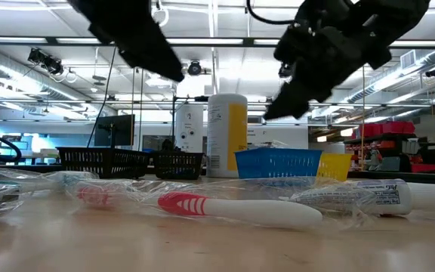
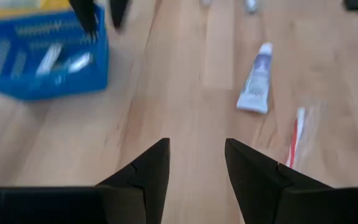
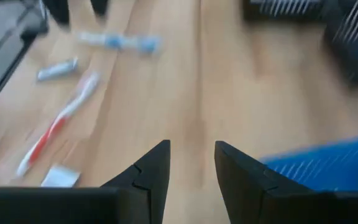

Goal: Pick & Place Travel size toiletries
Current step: Put the white toothpaste into the left black bin

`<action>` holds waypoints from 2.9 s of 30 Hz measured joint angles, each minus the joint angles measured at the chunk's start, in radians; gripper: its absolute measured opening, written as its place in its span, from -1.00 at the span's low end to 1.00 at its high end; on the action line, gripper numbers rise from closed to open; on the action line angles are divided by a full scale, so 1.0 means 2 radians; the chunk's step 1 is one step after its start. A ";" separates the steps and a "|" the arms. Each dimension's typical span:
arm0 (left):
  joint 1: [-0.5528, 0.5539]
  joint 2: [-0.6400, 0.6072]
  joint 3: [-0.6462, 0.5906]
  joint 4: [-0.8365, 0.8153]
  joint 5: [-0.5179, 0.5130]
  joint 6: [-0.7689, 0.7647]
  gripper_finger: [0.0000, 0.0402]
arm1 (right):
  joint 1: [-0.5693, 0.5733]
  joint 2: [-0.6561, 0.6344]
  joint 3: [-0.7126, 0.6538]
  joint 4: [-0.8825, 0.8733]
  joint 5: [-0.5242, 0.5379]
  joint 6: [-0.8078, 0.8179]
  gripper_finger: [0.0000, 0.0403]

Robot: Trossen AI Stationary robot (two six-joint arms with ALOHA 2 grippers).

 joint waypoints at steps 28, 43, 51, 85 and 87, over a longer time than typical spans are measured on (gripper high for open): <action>0.040 0.000 0.000 0.037 0.022 0.087 -0.18 | 0.179 0.000 0.000 0.042 0.141 0.023 -0.33; 0.040 0.000 0.000 0.039 0.022 0.057 -0.18 | 0.207 0.040 0.000 0.208 0.220 -0.138 -0.34; 0.042 0.000 0.000 0.055 0.021 0.050 -0.18 | 0.185 0.041 0.000 0.135 0.197 -0.028 -0.33; 0.081 0.000 0.000 0.091 0.021 0.028 -0.18 | 0.329 0.167 0.000 0.078 0.275 0.247 -0.24; 0.081 0.000 0.000 0.093 0.021 0.029 -0.18 | 0.325 0.167 0.000 0.075 0.275 0.247 -0.24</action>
